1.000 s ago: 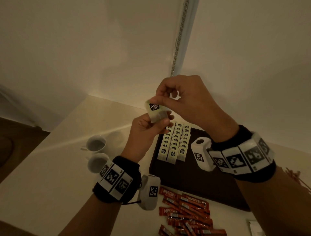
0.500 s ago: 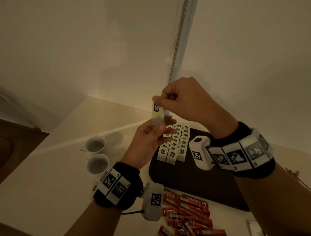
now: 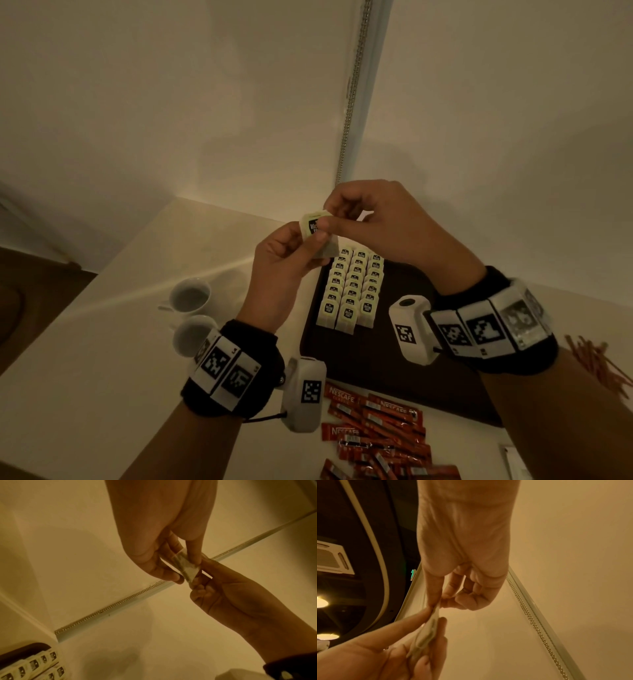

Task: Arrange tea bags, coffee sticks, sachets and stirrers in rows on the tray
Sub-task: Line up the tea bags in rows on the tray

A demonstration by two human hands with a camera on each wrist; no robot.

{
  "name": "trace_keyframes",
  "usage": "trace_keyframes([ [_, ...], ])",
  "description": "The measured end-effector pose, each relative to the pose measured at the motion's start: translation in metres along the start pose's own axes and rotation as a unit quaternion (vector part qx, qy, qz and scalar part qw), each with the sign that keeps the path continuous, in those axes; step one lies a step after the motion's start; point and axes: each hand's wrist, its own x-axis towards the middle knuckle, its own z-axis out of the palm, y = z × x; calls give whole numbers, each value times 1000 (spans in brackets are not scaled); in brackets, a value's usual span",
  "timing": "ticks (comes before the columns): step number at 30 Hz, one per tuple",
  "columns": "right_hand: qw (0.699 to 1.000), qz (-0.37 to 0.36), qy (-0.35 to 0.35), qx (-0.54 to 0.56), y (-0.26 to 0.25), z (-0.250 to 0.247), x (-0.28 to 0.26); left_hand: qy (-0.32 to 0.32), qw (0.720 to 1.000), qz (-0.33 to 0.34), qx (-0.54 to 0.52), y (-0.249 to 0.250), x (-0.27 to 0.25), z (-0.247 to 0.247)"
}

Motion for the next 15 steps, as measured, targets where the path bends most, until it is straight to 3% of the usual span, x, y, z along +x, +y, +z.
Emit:
trace_keyframes([
  [15, 997, 5, 68, 38, 4, 3, -5, 47, 998, 45, 6, 3, 1, 3],
])
